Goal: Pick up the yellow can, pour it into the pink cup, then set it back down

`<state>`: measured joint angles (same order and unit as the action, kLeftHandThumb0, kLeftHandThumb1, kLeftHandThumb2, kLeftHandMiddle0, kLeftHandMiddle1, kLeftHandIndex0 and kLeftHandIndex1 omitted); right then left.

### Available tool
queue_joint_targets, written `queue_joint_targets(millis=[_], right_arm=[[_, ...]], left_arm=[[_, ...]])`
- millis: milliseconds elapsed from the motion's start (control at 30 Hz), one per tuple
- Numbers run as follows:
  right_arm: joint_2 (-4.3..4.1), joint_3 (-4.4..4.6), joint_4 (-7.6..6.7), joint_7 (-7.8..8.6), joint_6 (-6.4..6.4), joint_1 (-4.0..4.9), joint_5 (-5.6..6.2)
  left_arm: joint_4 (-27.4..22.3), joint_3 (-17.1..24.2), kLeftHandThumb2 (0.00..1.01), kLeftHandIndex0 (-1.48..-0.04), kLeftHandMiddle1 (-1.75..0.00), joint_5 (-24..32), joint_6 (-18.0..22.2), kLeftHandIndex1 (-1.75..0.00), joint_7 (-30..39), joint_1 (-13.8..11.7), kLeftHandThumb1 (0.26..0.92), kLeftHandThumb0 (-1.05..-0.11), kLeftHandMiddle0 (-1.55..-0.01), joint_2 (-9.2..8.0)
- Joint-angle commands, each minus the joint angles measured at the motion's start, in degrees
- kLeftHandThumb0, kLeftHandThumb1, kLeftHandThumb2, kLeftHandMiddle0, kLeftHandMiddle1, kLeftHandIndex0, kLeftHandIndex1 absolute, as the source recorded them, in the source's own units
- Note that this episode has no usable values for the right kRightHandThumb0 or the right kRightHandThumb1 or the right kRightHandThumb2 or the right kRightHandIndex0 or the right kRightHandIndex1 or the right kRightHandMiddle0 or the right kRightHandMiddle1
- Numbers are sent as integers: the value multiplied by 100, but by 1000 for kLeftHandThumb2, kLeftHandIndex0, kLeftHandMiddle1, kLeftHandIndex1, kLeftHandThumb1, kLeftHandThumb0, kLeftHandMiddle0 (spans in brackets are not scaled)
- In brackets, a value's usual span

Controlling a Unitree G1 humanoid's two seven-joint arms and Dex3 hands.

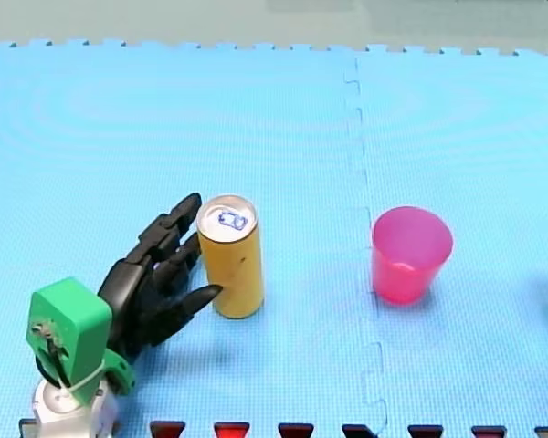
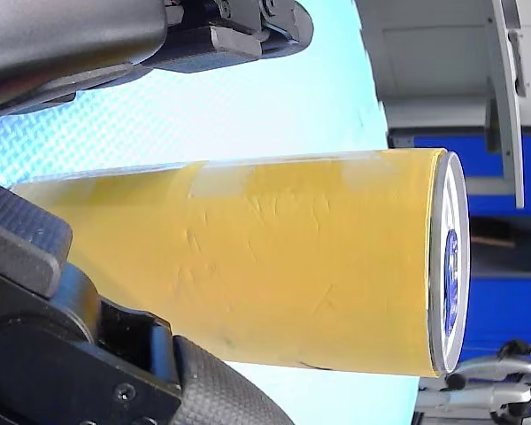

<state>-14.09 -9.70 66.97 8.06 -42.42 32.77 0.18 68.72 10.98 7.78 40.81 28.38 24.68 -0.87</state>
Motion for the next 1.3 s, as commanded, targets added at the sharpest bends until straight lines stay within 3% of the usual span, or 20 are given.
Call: queue_joint_targets(millis=[0,467,867,1000,1133,1200,1267], right_arm=[[-27,-7,-15,2,-26,-10,24],[23,-23,-57,50,-123,-73,92],[15,-14,-109,65,-132,-104,87],[13,-7,-146,65,-138,-124,81],[14,-1,-169,68,-148,-137,80],[15,2,-174,75,-158,-142,79],[18,6,-179,73,-170,-148,73]], left_arm=[[28,-25,0,-158,-6,-22,-11,0,31,40,735,-1044,-192,15],[126,-273,0,-148,0,-313,-96,0,69,268,640,-916,-182,24],[117,-428,0,-158,-4,-506,-25,-3,-35,301,632,-886,-193,-7],[133,-425,5,-222,-44,-524,-40,-28,-118,332,644,-863,-284,-22],[98,-568,7,-303,-65,-860,29,-39,-949,351,659,-841,-386,-1],[59,-678,6,-383,-57,-1117,4,-36,-1597,366,671,-738,-447,43],[27,-733,6,-540,-63,-1298,-103,-40,-2233,386,694,-587,-607,131]])
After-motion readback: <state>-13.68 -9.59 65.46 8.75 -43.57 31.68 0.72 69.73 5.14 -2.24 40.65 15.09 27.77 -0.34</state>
